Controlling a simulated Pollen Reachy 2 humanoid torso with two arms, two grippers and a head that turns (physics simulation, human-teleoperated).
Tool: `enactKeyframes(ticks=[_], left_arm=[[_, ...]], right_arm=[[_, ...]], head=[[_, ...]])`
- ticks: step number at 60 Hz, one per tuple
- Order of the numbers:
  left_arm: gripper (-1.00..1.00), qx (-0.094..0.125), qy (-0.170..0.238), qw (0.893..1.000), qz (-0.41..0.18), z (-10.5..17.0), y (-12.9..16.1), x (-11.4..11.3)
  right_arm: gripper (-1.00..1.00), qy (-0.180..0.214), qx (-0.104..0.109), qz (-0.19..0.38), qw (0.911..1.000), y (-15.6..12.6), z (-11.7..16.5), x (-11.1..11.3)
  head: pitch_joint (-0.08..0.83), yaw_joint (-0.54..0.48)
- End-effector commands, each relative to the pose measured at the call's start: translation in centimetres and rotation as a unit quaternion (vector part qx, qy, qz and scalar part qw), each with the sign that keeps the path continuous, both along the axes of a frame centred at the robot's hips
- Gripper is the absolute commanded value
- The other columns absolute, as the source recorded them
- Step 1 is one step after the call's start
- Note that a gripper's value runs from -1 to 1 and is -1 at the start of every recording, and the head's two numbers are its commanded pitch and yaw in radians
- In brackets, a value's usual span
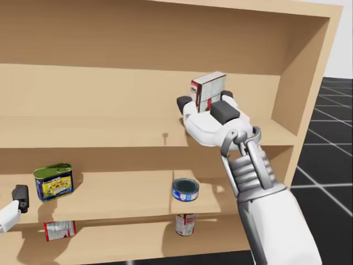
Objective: Look through the shelves, find the pudding box, and take it.
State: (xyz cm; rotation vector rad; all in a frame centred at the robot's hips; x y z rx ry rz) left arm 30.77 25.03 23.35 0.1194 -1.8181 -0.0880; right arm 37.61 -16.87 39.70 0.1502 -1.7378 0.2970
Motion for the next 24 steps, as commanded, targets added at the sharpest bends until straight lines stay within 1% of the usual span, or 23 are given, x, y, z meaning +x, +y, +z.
enactKeyframes(ticks=[1, 10, 24], left_arm=[[-1.0, 0.0, -0.001, 1.0, 0.0, 0.0, -0.1, 0.0], [-1.0, 0.001, -0.001, 1.0, 0.0, 0.0, -0.1, -0.1], [-1.0, 0.002, -0.001, 1.0, -0.002, 0.0, -0.3, -0.1]], right_arm=[[1.0, -0.009, -0.007, -0.006, 0.9999, 0.0, 2.2, -2.2], [1.0, -0.021, -0.005, -0.004, 0.9998, -0.2, 2.0, -4.5], [1.0, -0.043, 0.0, 0.008, 0.999, -0.7, -0.6, -10.9]], head=[[0.233, -0.18], [0.234, -0.19], [0.237, -0.19]])
